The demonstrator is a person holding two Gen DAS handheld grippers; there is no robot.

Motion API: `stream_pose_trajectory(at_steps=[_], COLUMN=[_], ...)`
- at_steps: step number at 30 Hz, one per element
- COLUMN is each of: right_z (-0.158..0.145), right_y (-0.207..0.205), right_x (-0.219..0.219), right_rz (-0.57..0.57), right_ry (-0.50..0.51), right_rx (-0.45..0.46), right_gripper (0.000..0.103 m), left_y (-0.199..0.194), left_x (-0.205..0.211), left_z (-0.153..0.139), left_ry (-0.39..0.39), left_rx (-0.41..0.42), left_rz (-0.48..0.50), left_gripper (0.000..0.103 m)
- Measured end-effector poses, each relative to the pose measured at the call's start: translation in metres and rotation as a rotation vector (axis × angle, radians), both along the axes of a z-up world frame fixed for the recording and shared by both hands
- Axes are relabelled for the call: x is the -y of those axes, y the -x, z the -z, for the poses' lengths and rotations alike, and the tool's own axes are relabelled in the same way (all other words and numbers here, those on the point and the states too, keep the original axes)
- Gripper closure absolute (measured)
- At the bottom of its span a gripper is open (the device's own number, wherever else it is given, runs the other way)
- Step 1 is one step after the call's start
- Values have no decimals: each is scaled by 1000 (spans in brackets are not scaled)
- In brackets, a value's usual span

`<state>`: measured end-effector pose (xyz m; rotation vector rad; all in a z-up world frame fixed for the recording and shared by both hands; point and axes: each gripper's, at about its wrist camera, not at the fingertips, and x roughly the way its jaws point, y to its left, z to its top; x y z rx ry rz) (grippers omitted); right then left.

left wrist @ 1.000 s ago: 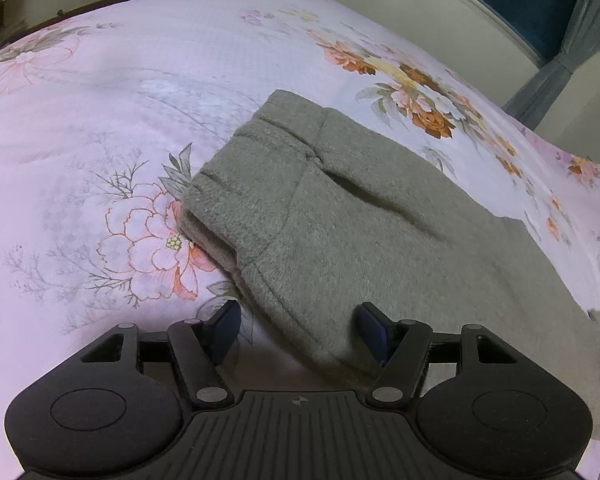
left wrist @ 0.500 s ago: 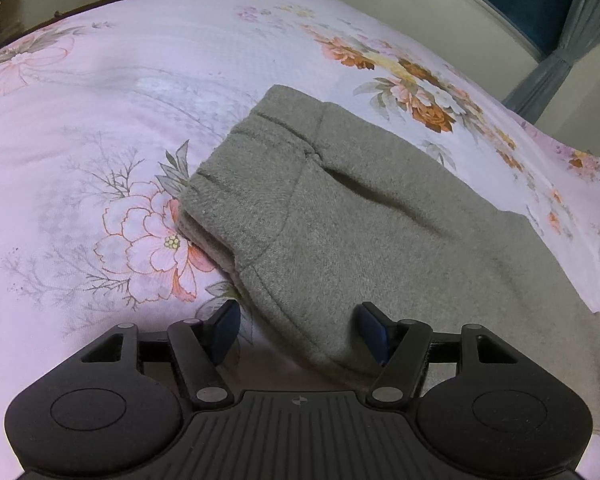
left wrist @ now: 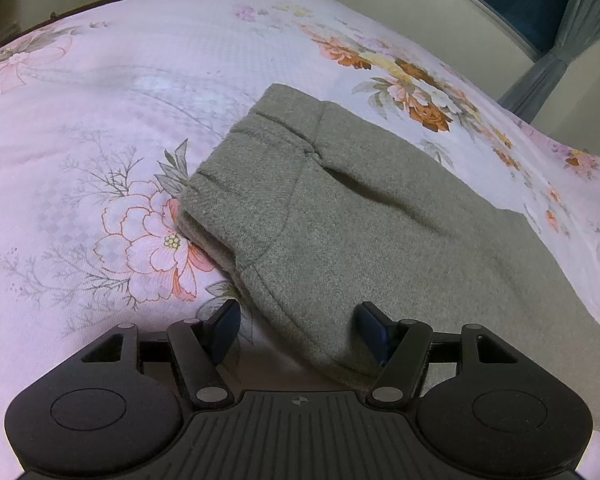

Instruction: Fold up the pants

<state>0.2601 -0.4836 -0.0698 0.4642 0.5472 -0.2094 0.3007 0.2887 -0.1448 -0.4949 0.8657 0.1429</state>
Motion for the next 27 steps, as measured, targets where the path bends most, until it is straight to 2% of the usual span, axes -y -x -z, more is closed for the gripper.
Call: stream_pose_trajectory(at_steps=[2, 4, 6, 9, 11, 12, 15, 17, 18, 20, 21, 24, 27], right_z=[37, 52, 53, 57, 51, 43, 16, 15, 21, 49, 62, 58, 49], right_y=[5, 17, 24, 22, 16, 14, 21, 25, 24, 9, 5, 10, 14], right_x=[18, 28, 36, 48, 49, 44, 37, 36, 37, 42, 46, 46, 43], right_rz=[24, 31, 67, 115, 102, 82, 24, 19, 29, 58, 53, 56, 67], right_ry=[-109, -189, -273, -357, -328, -290, -216, -193, -179, -194, -225, -236, -191], right_rx=[-89, -42, -3, 8, -18, -6, 120, 153, 129, -52, -99, -73, -83], right_gripper=[96, 96, 89, 89, 97, 97, 98, 98, 98, 99, 99, 95, 86], left_y=[-1, -3, -4, -4, -3, -3, -2, -2, -2, -1, -1, 1, 4], left_x=[1, 2, 2, 1, 1, 2, 2, 2, 2, 2, 2, 1, 1], left_z=[-1, -2, -3, -2, -1, -1, 0, 0, 0, 0, 0, 0, -2], left_ry=[-6, -12, -13, -7, -9, -10, -9, -10, -10, -9, -10, -9, -8], left_rx=[-7, -16, -21, -18, -13, -11, -7, -7, -5, -4, -3, 7, 14], left_rz=[1, 5, 6, -3, -7, -8, -10, -10, -11, -14, -14, -16, -24], left_gripper=[38, 38, 38, 38, 38, 38, 38, 38, 38, 38, 38, 38, 38])
